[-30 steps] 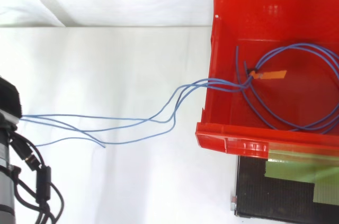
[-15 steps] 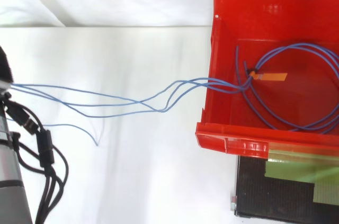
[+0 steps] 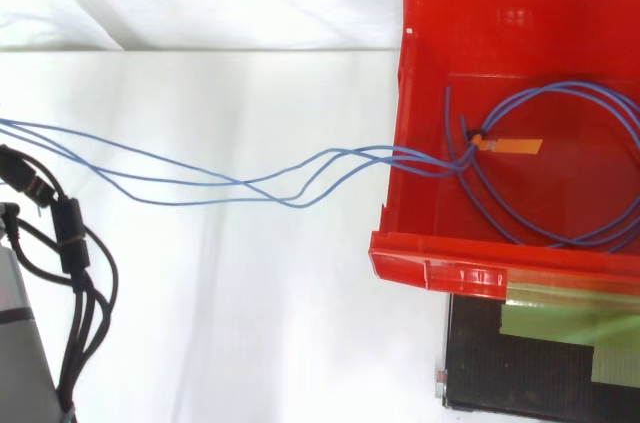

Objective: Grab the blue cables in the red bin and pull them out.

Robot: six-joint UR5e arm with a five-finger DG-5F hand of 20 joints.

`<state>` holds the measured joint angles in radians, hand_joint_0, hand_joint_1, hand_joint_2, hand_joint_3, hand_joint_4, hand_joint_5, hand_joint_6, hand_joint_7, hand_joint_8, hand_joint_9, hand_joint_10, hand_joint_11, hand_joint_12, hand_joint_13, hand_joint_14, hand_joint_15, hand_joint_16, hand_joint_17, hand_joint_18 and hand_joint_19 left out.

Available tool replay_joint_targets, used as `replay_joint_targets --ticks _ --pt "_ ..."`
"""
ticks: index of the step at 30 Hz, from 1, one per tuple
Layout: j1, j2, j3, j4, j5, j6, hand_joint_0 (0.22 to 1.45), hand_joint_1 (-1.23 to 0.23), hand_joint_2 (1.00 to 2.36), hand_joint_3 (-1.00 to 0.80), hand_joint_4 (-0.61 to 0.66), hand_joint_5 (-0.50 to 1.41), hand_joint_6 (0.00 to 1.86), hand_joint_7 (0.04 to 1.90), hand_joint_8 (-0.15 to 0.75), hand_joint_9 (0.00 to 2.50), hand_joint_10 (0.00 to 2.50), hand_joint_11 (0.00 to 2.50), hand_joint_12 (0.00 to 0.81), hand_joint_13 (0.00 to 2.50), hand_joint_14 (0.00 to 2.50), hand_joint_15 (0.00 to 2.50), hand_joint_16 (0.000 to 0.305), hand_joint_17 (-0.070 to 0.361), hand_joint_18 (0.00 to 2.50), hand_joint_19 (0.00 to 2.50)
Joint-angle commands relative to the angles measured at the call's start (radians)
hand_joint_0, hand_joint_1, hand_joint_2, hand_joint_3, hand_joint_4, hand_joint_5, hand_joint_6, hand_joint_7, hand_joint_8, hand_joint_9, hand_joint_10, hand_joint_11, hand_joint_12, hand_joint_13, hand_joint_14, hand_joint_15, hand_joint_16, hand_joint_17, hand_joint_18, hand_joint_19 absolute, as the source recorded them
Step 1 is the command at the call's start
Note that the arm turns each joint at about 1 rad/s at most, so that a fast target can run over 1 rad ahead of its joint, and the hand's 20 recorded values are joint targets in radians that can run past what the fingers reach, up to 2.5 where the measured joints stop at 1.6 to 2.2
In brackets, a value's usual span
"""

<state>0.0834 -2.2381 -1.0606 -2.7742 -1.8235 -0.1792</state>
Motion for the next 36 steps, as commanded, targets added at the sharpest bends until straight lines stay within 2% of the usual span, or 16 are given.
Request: replay_joint_targets --ticks 1,3,5,6,8,14,20,23,26,30,34,36 --pt "0.002 0.000 -0.001 -0.051 0.021 0.022 0.92 -0.79 1.00 -1.00 0.22 0.99 0.65 0.56 0.330 1.05 0.03 0.77 0.407 1.07 0.03 0.90 0.042 0.094 0.73 0.78" --pt "0.002 0.000 -0.001 -0.073 0.021 0.025 0.92 -0.79 1.00 -1.00 0.23 0.99 0.64 0.57 0.323 1.06 0.04 0.78 0.428 1.13 0.03 1.01 0.042 0.094 0.78 0.84" --pt "0.004 0.000 -0.001 -0.136 0.020 0.027 0.92 -0.79 1.00 -1.00 0.23 0.99 0.64 0.57 0.325 1.07 0.04 0.79 0.434 1.16 0.03 1.08 0.042 0.094 0.79 0.85" --pt "0.004 0.000 -0.001 -0.136 0.020 0.027 0.92 -0.79 1.00 -1.00 0.23 0.99 0.64 0.57 0.323 1.07 0.04 0.79 0.438 1.17 0.03 1.10 0.042 0.095 0.81 0.87" --pt "0.004 0.000 -0.001 -0.177 0.020 0.027 0.92 -0.79 1.00 -1.00 0.24 0.99 0.64 0.58 0.328 1.08 0.03 0.80 0.452 1.21 0.03 1.17 0.042 0.095 0.84 0.90" --pt "0.010 0.000 -0.006 -0.196 0.020 0.027 0.93 -0.80 1.00 -1.00 0.23 1.00 0.62 0.60 0.330 1.09 0.03 0.81 0.444 1.34 0.02 1.40 0.044 0.100 0.98 1.02" --pt "0.009 0.000 -0.006 -0.196 0.021 0.027 0.93 -0.80 1.00 -1.00 0.23 1.00 0.61 0.60 0.333 1.10 0.04 0.82 0.396 1.47 0.02 1.66 0.044 0.100 1.09 1.20" --pt "0.009 0.000 -0.007 -0.199 0.021 0.027 0.92 -0.81 1.00 -1.00 0.22 1.00 0.60 0.60 0.337 1.15 0.04 0.90 0.387 1.44 0.24 1.57 0.044 0.099 1.11 1.20" --pt "0.009 0.000 -0.007 -0.200 0.020 0.027 0.92 -0.81 1.00 -1.00 0.21 0.99 0.61 0.59 0.343 1.19 0.04 1.01 0.373 1.42 0.34 1.53 0.044 0.099 1.11 1.20" --pt "0.010 0.000 -0.007 -0.200 0.020 0.027 0.91 -0.82 1.00 -1.00 0.20 0.96 0.64 0.56 0.331 1.10 0.04 1.09 0.370 1.38 0.53 1.45 0.043 0.097 1.07 1.21" --pt "0.010 0.000 -0.007 -0.199 0.021 0.027 0.91 -0.83 1.00 -1.00 0.20 0.94 0.65 0.54 0.326 0.99 0.04 1.04 0.361 1.35 0.61 1.38 0.043 0.096 1.05 1.21" --pt "0.010 0.000 -0.007 -0.200 0.018 0.028 0.91 -0.83 1.00 -1.00 0.20 0.94 0.65 0.53 0.321 0.97 0.04 1.05 0.344 1.34 0.73 1.32 0.041 0.093 1.06 1.22"
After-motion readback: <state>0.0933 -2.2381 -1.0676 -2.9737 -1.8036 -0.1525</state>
